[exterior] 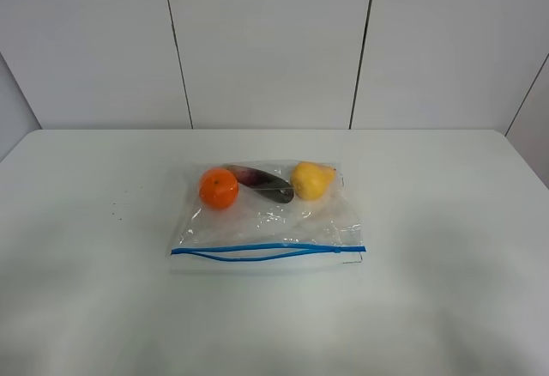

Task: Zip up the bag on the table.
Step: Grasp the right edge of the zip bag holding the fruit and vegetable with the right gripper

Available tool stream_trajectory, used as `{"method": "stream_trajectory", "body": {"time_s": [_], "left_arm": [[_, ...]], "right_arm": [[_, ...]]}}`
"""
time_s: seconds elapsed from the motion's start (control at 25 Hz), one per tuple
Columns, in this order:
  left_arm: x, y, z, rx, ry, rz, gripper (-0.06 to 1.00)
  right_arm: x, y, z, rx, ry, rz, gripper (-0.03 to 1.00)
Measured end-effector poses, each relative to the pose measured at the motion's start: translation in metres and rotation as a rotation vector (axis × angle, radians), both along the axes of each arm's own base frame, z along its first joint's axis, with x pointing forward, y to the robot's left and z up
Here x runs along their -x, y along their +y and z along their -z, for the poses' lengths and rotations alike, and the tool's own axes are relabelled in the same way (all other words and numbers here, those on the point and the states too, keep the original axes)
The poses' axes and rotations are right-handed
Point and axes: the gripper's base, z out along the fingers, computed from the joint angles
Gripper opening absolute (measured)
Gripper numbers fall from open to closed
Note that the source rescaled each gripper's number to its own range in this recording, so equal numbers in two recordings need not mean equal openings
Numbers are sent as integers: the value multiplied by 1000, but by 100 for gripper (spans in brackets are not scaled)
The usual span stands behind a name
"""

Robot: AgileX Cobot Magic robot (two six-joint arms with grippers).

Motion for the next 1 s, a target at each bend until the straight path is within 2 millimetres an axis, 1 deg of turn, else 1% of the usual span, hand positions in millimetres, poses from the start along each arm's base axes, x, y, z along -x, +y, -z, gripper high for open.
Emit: {"method": "stream_trajectory", "body": {"time_s": [0.16, 0.24, 0.32, 0.44, 0.48, 0.6, 0.68, 0.72, 0.76, 0.84, 0.88, 1.0], "left_arm": [[0, 0, 0, 0, 0, 0, 88], [0, 0, 0, 0, 0, 0, 88], [0, 0, 0, 0, 0, 0, 88], [0, 0, 0, 0, 0, 0, 88], [0, 0, 0, 0, 0, 0, 88], [0, 0, 0, 0, 0, 0, 88], [0, 0, 0, 0, 0, 0, 88], [0, 0, 0, 0, 0, 0, 88], [0, 0, 0, 0, 0, 0, 88], [0, 0, 0, 0, 0, 0, 88], [0, 0, 0, 0, 0, 0, 88], [0, 0, 0, 0, 0, 0, 88]], "right_arm": [[0, 0, 0, 0, 0, 0, 100], [-2, 0, -3, -1, 12, 0, 100], [-9, 0, -15, -1, 43, -4, 100], [-35, -2, -39, 3, 138, -18, 100], [-48, -3, -48, -1, 179, -21, 100], [-92, -5, -64, -19, 308, -33, 100], [-127, -5, -64, -36, 415, -51, 100], [-141, -5, -63, -47, 459, -65, 100], [-158, -5, -58, -64, 515, -81, 100], [-189, -3, -40, -99, 632, -115, 100], [-200, -2, -31, -115, 675, -140, 100], [-235, 2, 5, -165, 795, -207, 100]]}}
